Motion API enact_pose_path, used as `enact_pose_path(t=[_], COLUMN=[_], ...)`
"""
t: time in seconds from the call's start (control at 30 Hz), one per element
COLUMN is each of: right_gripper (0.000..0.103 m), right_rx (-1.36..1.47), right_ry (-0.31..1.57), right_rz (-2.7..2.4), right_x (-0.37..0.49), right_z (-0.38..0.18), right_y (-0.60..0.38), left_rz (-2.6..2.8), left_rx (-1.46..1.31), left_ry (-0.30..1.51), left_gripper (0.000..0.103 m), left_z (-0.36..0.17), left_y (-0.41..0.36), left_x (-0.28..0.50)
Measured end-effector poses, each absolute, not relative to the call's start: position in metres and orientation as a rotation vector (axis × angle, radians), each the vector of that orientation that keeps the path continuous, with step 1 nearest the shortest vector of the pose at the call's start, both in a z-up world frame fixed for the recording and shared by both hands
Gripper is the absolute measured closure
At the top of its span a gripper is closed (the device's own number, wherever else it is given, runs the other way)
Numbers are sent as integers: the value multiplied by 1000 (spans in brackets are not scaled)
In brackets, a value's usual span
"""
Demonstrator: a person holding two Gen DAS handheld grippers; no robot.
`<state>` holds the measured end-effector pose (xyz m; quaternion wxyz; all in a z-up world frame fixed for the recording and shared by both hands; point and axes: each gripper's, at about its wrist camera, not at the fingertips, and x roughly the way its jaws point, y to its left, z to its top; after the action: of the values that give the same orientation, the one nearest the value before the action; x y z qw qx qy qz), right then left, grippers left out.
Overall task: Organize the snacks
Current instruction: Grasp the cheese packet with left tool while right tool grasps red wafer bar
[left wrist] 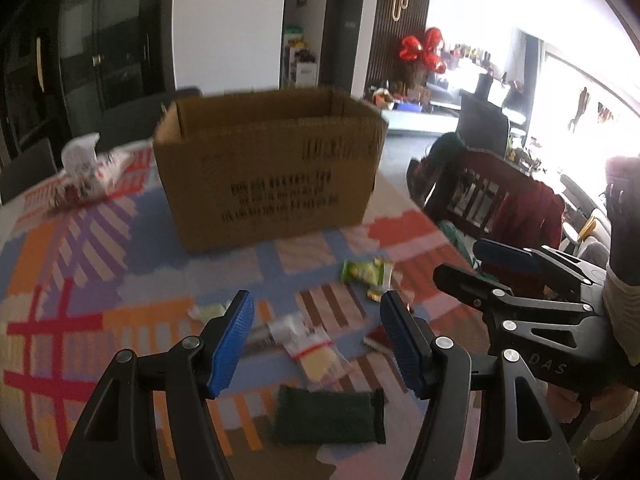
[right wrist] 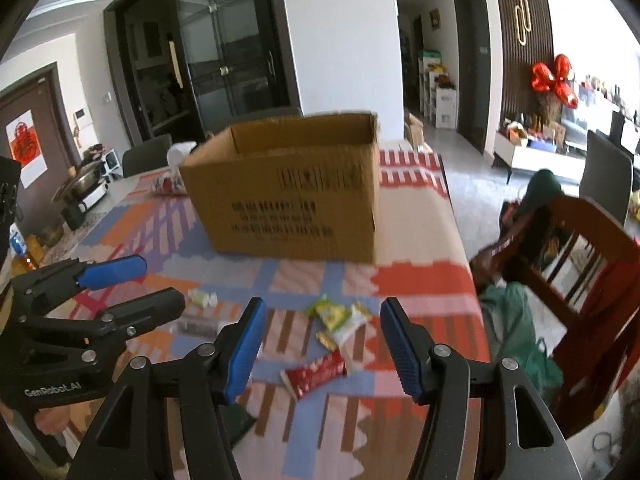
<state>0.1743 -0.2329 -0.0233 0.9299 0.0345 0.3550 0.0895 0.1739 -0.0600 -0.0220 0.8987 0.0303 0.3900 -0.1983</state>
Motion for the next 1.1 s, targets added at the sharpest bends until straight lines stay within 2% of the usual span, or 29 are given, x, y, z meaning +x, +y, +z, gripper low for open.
enact_pose_path(t=[0.33, 0.7, 0.9, 1.1], right_gripper=[43, 43, 43, 46], right_rx=[150, 187, 201, 228], right_ry=[840, 887, 905, 944], right_rz=[150, 147, 183, 204], right_x=[167, 174, 177, 188], right_z=[-67, -87, -94, -103], right_y=[-243, -243, -238, -232], left_rz=[-402, -366, -343, -344], left_rx=[16, 2, 26, 11], left_ry=[949, 1013, 1021, 1013], left_gripper=[39, 39, 45, 55], left_z=[-75, -105, -115, -116], left_y=[-69, -76, -77, -72], left_x=[181, 193, 196, 196])
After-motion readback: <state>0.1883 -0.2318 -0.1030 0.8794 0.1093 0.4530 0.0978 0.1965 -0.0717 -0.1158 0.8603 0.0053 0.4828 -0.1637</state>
